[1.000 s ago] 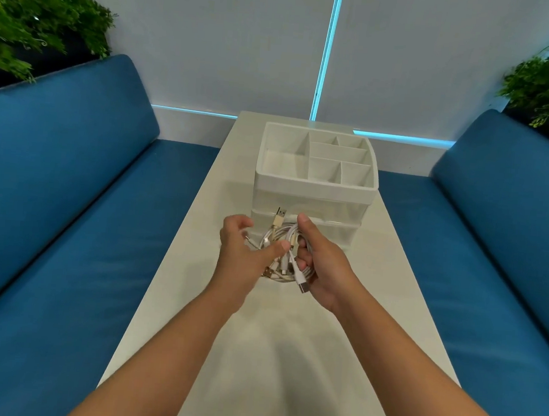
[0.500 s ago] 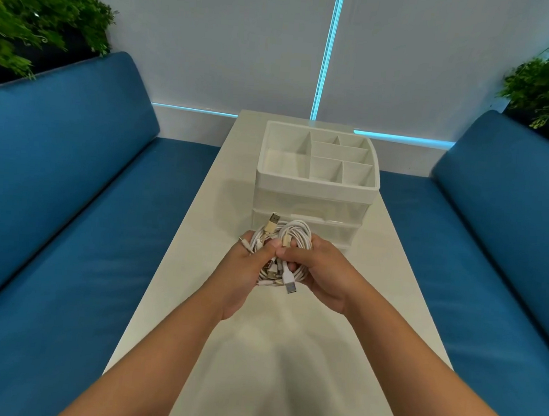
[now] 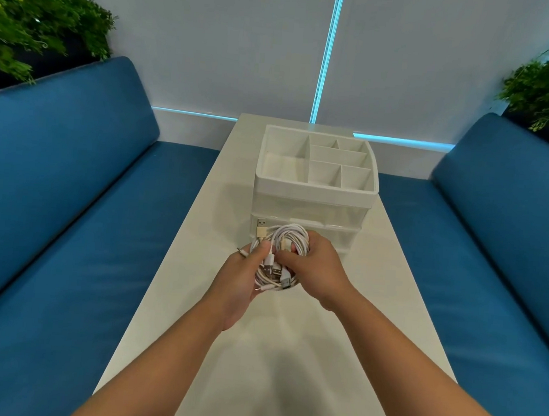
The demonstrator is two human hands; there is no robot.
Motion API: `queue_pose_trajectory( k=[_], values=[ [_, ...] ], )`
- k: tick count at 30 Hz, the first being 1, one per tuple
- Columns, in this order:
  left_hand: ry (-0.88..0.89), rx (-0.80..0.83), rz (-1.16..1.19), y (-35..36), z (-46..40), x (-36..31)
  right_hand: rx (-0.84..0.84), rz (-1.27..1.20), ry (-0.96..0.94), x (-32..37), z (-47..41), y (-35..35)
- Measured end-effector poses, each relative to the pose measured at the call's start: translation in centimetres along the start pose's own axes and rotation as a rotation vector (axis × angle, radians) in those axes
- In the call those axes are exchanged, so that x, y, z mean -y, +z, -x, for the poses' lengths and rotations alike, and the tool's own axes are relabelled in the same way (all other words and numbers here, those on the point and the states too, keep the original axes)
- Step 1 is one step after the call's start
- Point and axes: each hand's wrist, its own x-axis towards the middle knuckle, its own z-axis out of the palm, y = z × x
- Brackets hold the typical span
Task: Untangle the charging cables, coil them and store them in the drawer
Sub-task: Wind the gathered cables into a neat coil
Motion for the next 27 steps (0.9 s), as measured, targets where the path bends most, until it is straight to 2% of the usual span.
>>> queue_pose_trajectory(
  k=[7,16,18,21,23,25,27],
  values=[
    [-0.05,0.044,0.071,-0.2,-0.1,0.3,-0.115,0.197,-0.01,0.3,0.0,0.6],
    [-0.044,0.072,-0.018,-0.1,0.1,0.6,-0.192,0.283,-0.026,0.1,0.4,0.9],
    [-0.025,0.063,-0.02,-0.2,0.1,0.5,-0.111,0.227,-0.036,0.1,0.3,0.6],
    [-0.019,0.066,-0.007,-0.5,0.2,0.4,0.219,-0.057,0.041,0.3,0.1,-0.9],
    [-0.03,0.078,-0.011,-0.6,0.3,0.4,0.37,-0.113,0.08,0.3,-0.1,-1.8],
    [-0.041,0.083,-0.019,-0.4,0.3,0.5,0.388,-0.091,0.085,0.3,-0.1,-2.1],
    [-0.049,0.085,-0.025,-0.3,0.3,0.6,0.329,-0.055,0.082,0.3,0.0,-1.8]
  ],
)
